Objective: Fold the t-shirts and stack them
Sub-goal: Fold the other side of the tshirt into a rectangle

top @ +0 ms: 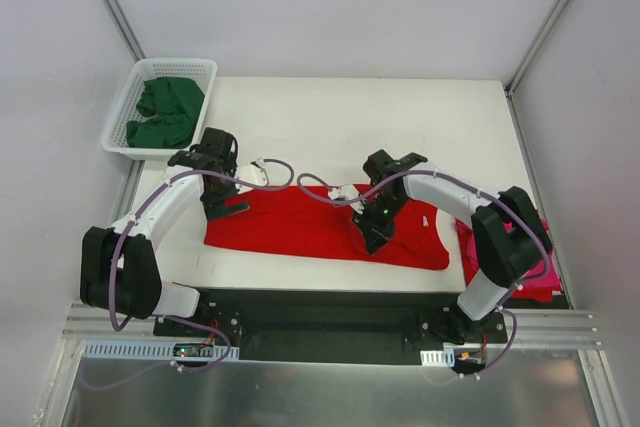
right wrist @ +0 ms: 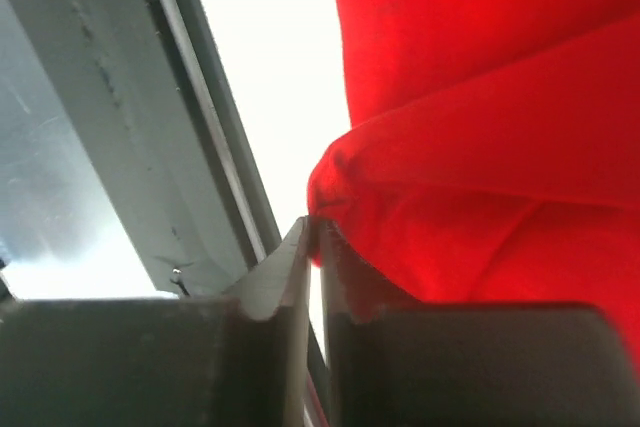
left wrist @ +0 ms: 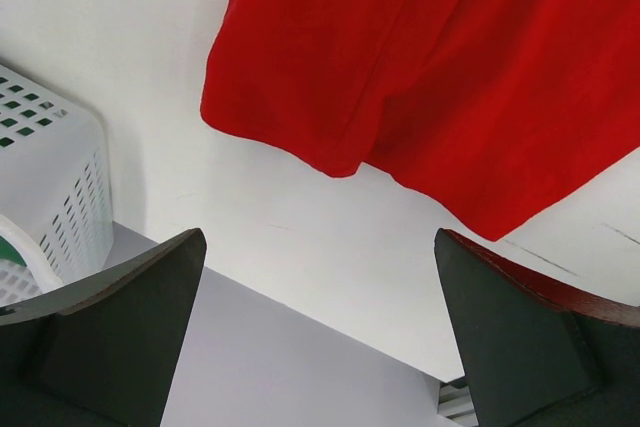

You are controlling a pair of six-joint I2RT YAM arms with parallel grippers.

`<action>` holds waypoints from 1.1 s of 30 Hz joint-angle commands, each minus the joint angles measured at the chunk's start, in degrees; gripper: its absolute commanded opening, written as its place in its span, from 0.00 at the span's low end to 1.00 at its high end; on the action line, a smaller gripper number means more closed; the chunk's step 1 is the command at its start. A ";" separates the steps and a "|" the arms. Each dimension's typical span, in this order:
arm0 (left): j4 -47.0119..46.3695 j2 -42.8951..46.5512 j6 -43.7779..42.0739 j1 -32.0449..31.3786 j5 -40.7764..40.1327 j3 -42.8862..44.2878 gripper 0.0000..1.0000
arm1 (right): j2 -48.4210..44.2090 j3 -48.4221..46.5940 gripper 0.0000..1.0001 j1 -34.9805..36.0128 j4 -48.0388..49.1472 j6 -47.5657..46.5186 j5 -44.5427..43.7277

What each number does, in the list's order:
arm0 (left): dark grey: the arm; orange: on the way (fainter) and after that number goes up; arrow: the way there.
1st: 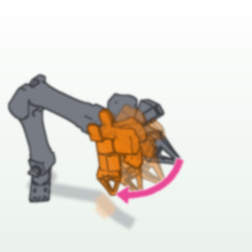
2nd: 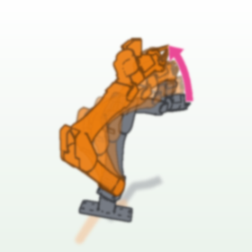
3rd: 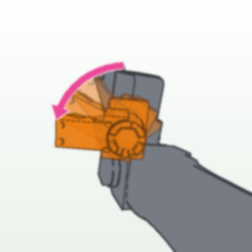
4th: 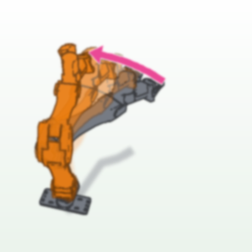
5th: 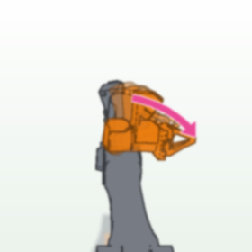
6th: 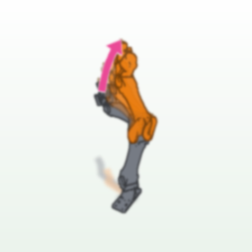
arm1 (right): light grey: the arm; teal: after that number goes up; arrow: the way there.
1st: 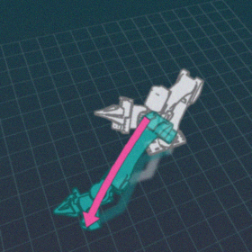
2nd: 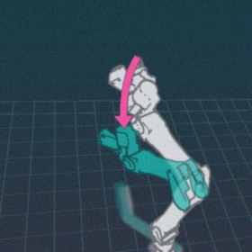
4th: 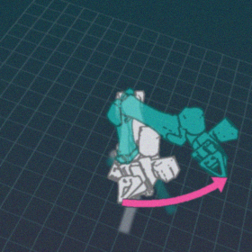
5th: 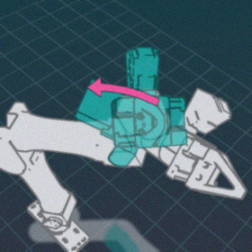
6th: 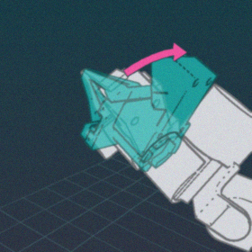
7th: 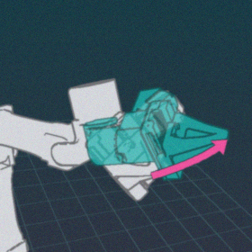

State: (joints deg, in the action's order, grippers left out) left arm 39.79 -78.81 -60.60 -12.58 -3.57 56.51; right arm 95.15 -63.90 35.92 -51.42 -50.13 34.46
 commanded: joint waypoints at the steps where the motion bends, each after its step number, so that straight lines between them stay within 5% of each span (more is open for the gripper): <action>1: 1.25 0.67 0.74 -0.78 -0.21 -0.09 0.99 | 1.61 -3.34 0.36 1.61 -3.78 -2.87 5.18; 3: 1.17 0.58 0.83 -0.69 -0.12 0.09 0.99 | 0.74 -3.51 0.36 1.61 -3.34 -2.78 4.83; 4: 1.17 0.58 0.92 -0.78 -0.12 0.00 0.99 | 0.21 -3.34 0.48 1.61 -2.73 -2.61 4.22; 5: 1.25 0.58 1.01 -0.69 -0.03 0.09 0.99 | -0.66 -3.16 0.66 1.61 -1.50 -2.43 2.65; 6: 1.17 0.50 1.10 -0.78 0.23 0.00 0.99 | -1.45 -2.73 0.96 1.52 -0.80 -1.91 1.59; 15: 0.64 -0.03 3.55 -1.13 3.30 3.16 0.99 | -12.97 3.96 0.96 -7.87 20.73 7.85 -24.86; 22: -4.62 -6.18 20.83 -0.78 14.01 10.63 0.99 | -7.18 -0.52 0.96 -25.17 24.60 18.12 -24.61; 28: -9.38 -14.09 39.03 2.47 20.35 15.64 0.99 | -3.31 -2.55 0.96 -29.50 25.49 23.85 -22.07; 33: -10.26 -20.33 41.88 4.14 21.94 18.72 0.99 | -1.64 -3.42 0.96 -29.42 26.10 24.46 -19.61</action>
State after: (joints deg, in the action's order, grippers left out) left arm 31.09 -96.03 -26.00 -9.69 14.17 71.96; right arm 92.90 -64.47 6.20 -26.76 -28.53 12.01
